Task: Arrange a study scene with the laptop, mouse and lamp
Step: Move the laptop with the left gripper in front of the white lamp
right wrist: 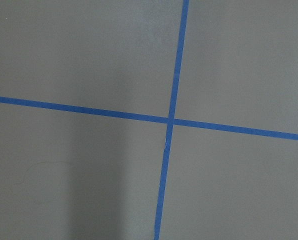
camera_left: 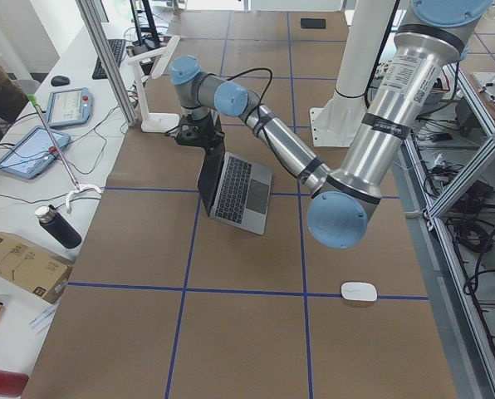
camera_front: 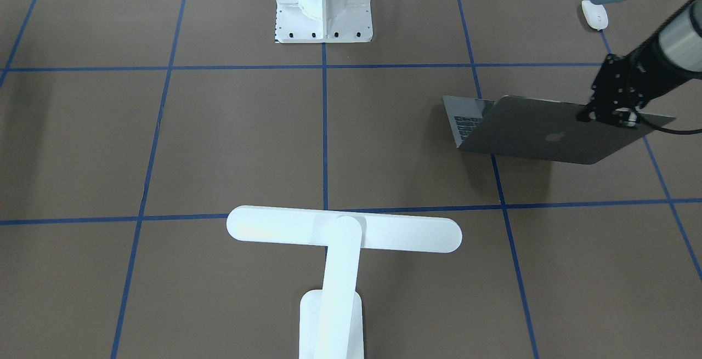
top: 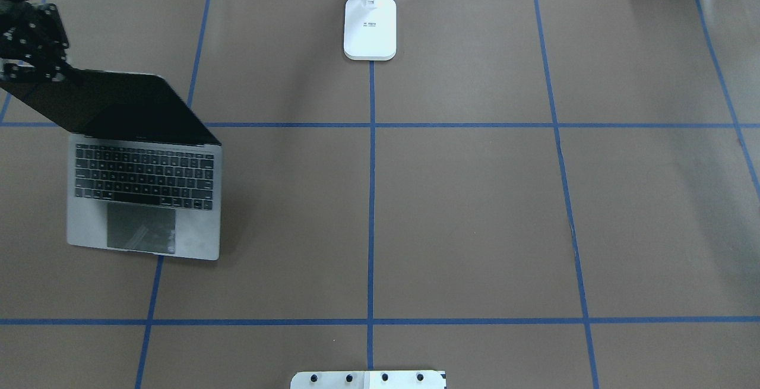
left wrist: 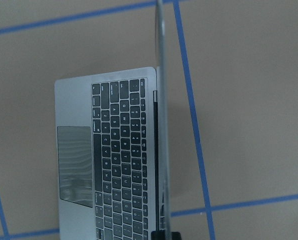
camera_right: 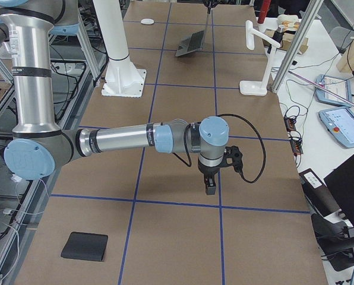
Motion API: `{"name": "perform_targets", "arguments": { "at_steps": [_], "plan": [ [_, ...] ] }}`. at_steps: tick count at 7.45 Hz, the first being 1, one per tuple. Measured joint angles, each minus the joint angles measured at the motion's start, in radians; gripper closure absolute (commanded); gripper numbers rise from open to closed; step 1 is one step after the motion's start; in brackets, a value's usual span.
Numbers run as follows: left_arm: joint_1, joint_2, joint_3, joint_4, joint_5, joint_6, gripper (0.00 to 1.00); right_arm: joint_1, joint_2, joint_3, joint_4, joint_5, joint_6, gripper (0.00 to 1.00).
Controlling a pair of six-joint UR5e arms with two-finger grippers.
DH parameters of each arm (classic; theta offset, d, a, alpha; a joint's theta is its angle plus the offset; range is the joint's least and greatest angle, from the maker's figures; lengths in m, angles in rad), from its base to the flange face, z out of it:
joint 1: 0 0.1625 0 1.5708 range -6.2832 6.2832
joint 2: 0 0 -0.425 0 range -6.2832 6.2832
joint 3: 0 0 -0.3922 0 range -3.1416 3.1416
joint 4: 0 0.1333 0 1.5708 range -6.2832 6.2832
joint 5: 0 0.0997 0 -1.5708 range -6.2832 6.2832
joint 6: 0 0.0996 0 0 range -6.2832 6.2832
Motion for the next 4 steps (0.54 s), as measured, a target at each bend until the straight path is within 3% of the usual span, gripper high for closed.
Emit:
{"name": "perform_targets", "arguments": {
  "at_steps": [2,4],
  "plan": [
    [0.100,-0.073,0.055,-0.196,0.067,-0.261,1.00,0.000,0.000,-0.001,0.000,0.001,0.001,0.00],
    [0.189,-0.128,0.109,-0.386,0.205,-0.473,1.00,0.000,0.000,-0.002,-0.001,0.001,0.001,0.00]
  ]
}}
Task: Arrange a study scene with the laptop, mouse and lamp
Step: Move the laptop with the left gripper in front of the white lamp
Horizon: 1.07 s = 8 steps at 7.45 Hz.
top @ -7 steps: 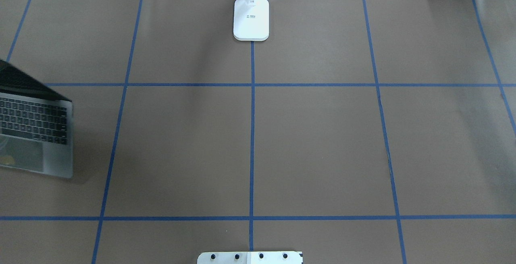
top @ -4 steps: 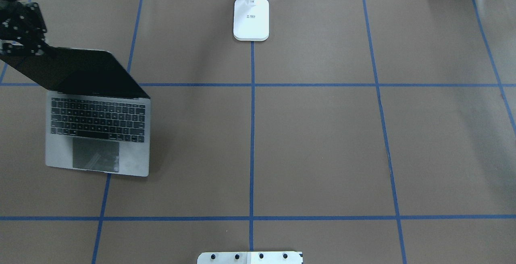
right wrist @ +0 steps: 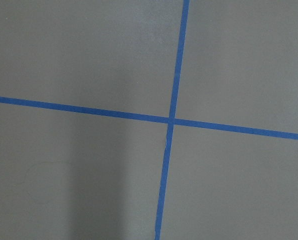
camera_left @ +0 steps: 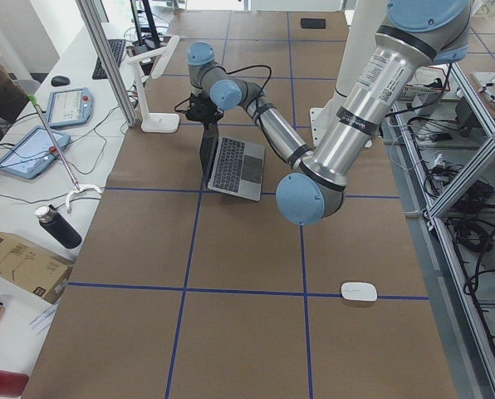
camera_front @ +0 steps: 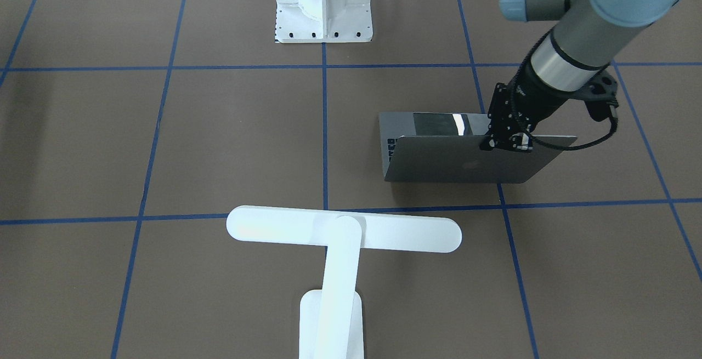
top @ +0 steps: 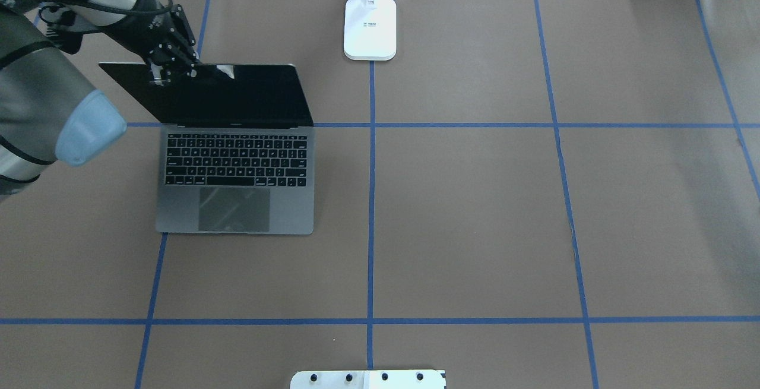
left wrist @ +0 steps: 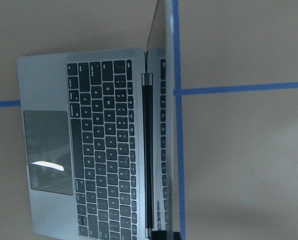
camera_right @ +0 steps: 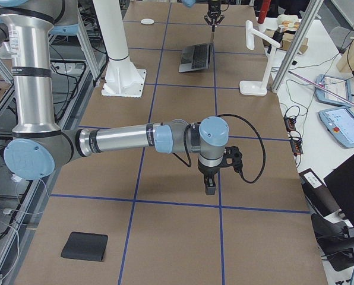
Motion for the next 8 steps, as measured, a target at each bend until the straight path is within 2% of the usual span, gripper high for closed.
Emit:
{"name": "perform_targets", "arguments": {
  "at_steps": [3,5,8],
  "plan": [
    [0.062,-0.065,0.031,-0.105,0.124,-0.153,1.00,0.000,0.000,-0.002,-0.001,0.000,0.000,0.00],
    [0.083,-0.151,0.113,-0.129,0.159,-0.213,1.00,0.000,0.000,-0.004,-0.001,0.000,0.000,0.00],
    [0.117,-0.227,0.237,-0.236,0.206,-0.232,1.00,0.000,0.000,-0.006,-0.001,0.000,0.001,0.00]
  ]
}}
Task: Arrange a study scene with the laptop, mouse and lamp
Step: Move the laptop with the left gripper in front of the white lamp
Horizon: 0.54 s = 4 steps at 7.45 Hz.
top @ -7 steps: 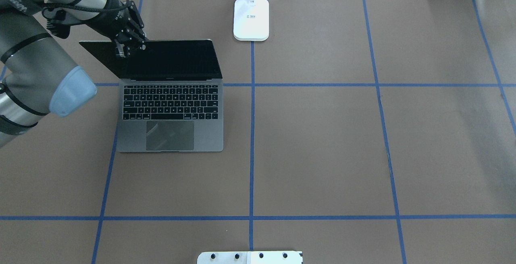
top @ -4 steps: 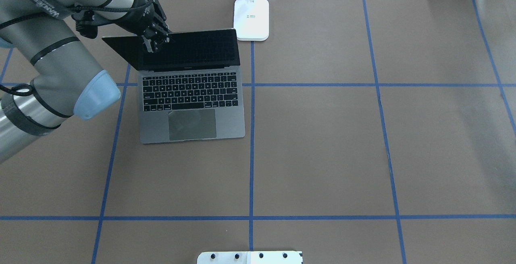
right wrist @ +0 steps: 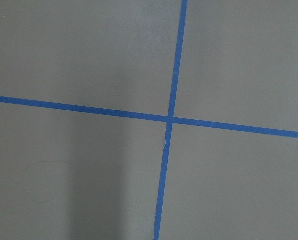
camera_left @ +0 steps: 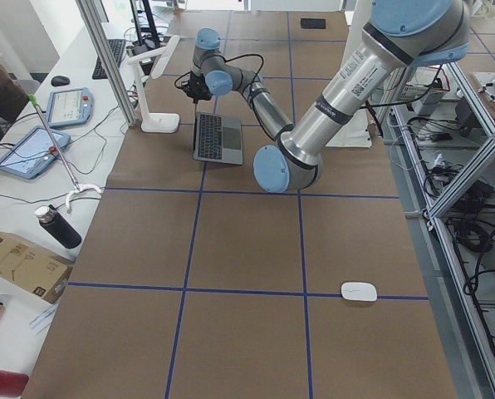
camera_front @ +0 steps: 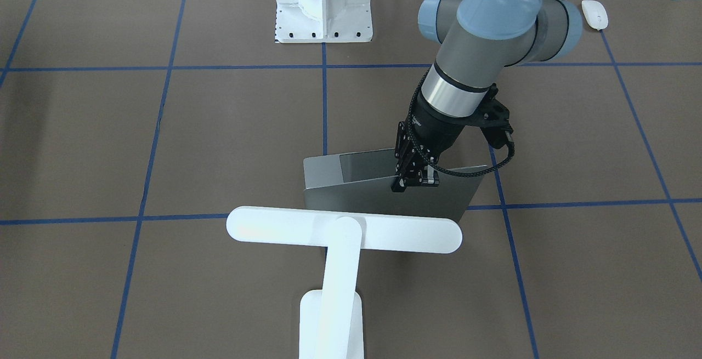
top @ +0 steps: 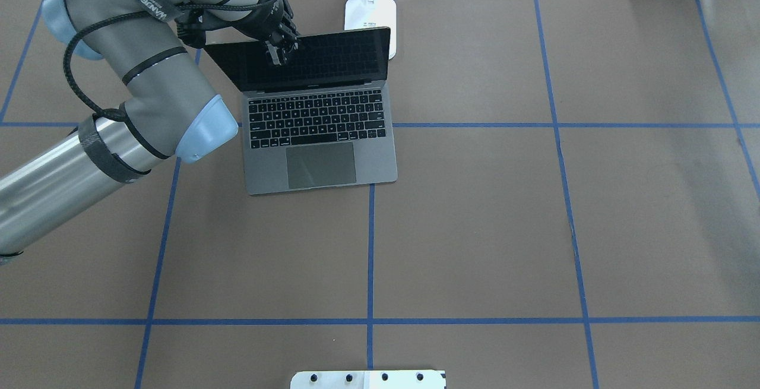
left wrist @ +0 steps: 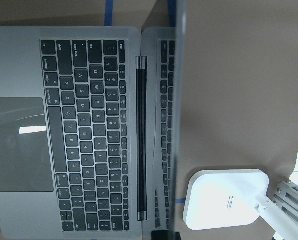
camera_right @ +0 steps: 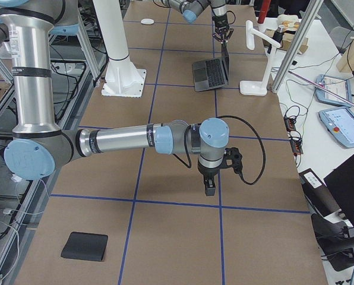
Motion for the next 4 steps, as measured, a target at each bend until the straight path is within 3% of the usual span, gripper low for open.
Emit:
{"name": "perform_targets", "arguments": {
  "at_steps": [4],
  "plan": [
    [0.030,-0.023,0.032,-0.100,0.022,0.014,0.99,-0.001,0.000,-0.003,0.000,-0.001,-0.001,0.00]
  ]
}}
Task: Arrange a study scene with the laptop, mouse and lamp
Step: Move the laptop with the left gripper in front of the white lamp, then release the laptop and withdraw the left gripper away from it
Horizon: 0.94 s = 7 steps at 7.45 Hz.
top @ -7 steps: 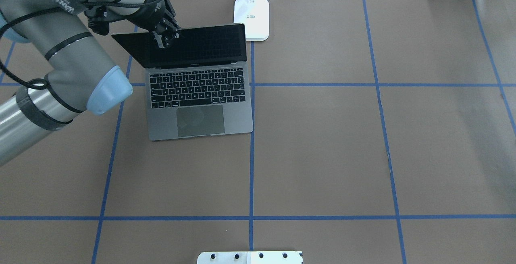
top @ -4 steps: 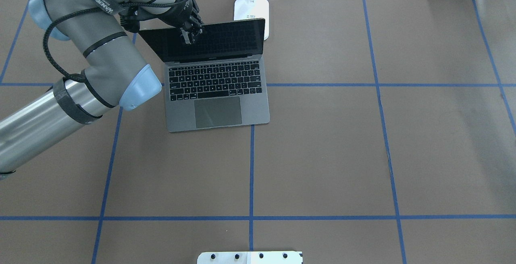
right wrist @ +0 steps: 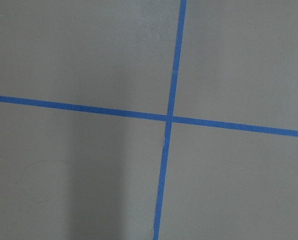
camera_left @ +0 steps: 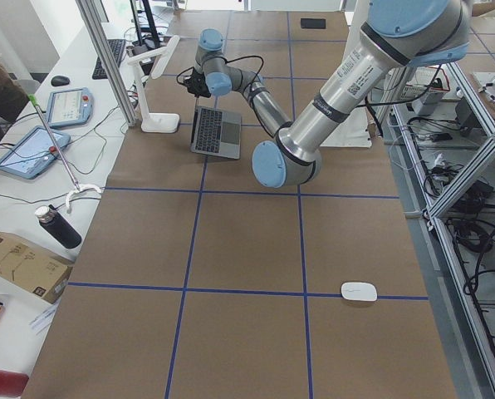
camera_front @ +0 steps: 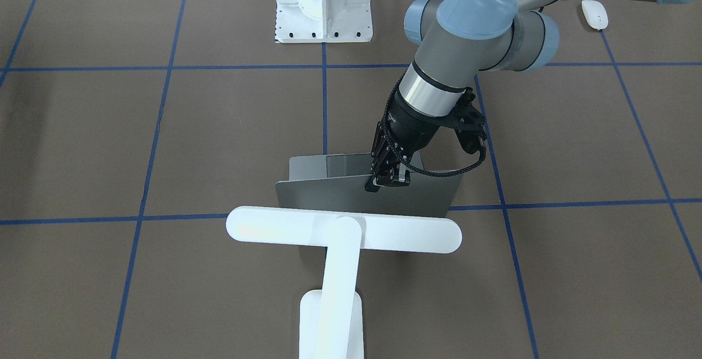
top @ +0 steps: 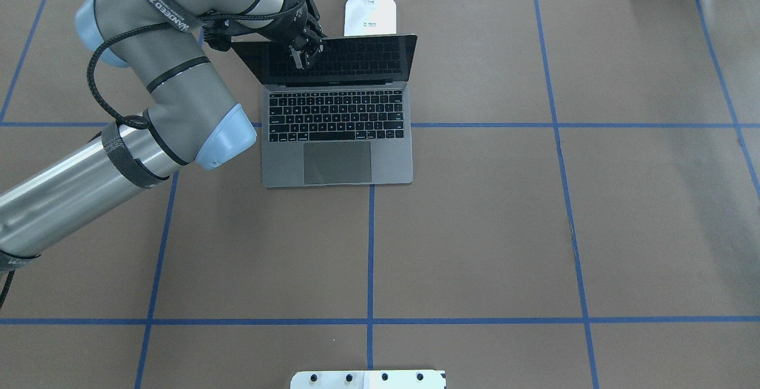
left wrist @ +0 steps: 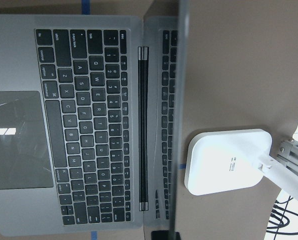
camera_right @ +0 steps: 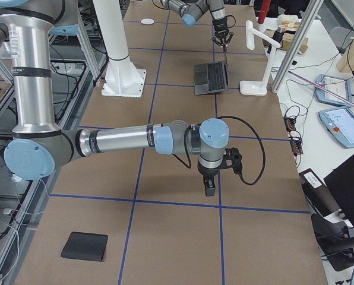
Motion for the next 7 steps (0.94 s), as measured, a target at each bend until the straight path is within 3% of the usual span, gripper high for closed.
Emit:
{"name": "perform_targets", "arguments": {
  "at_steps": [1,2,3,7],
  "plan": [
    [0.007,-0.002,0.005,-0.005,0.012,0.000,0.83,0.000,0.000,-0.001,0.000,0.000,0.000,0.00],
    [0.010,-0.001,0.010,-0.006,0.020,0.001,0.11,0.000,0.001,-0.001,0.000,0.000,0.000,0.00],
    [0.011,-0.001,0.014,-0.006,0.023,0.001,0.00,0.000,0.001,-0.001,0.000,0.000,0.001,0.00],
    [0.010,0.025,-0.032,0.007,0.024,0.009,0.00,0.001,0.000,0.005,0.000,0.000,0.001,0.00]
  ]
}}
